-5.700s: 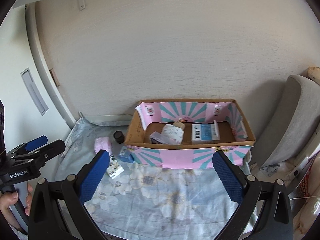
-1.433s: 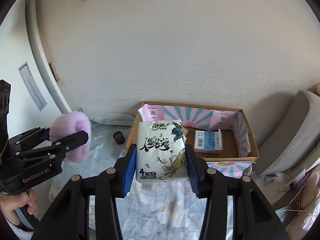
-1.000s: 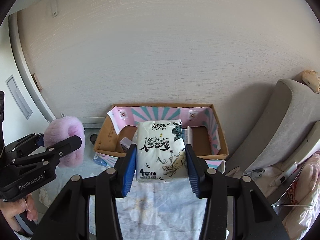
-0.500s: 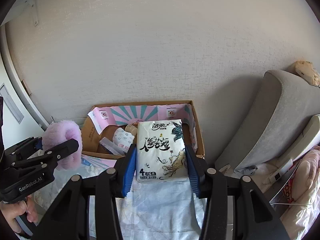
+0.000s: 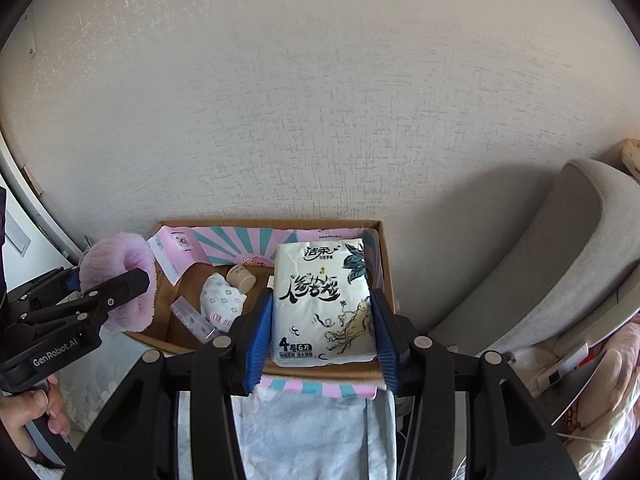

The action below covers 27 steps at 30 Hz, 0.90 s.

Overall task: Organize objects
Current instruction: 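Carry the pink sock and tissue pack over the striped box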

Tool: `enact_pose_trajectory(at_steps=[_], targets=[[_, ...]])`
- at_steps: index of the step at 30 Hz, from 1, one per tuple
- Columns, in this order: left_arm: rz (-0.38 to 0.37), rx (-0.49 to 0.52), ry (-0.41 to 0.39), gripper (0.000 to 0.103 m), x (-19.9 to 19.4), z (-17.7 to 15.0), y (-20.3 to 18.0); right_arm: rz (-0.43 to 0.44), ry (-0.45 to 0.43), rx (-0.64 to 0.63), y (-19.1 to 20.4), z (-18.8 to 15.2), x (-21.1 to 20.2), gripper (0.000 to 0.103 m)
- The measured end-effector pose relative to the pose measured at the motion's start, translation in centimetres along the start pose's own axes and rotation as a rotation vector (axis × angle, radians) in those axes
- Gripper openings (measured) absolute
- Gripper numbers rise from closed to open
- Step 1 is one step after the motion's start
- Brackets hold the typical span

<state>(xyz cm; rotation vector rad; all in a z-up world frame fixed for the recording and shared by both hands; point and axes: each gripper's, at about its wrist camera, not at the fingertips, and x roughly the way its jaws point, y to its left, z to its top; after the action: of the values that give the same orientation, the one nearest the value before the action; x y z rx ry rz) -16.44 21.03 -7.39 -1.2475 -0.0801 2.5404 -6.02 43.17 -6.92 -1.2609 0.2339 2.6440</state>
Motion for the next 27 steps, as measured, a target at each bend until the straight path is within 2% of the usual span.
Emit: enact_pose_trajectory(at_steps=[8, 18, 27], targets=[[0.008, -0.052, 0.098, 0.047, 5.9, 1.3, 2.0, 0.029, 0.085, -0.02, 0.1, 1.9, 5.9, 0.043], [0.004, -0.091, 0.222, 0.047, 12.4, 0.9, 3.0, 0.051, 0.183, -0.042, 0.6, 1.9, 11.9, 0.043], [-0.003, -0.084, 0.262, 0.047, 14.3, 0.5, 2.4, 0.066, 0.225, -0.022, 0.1, 1.6, 13.8, 0.043]])
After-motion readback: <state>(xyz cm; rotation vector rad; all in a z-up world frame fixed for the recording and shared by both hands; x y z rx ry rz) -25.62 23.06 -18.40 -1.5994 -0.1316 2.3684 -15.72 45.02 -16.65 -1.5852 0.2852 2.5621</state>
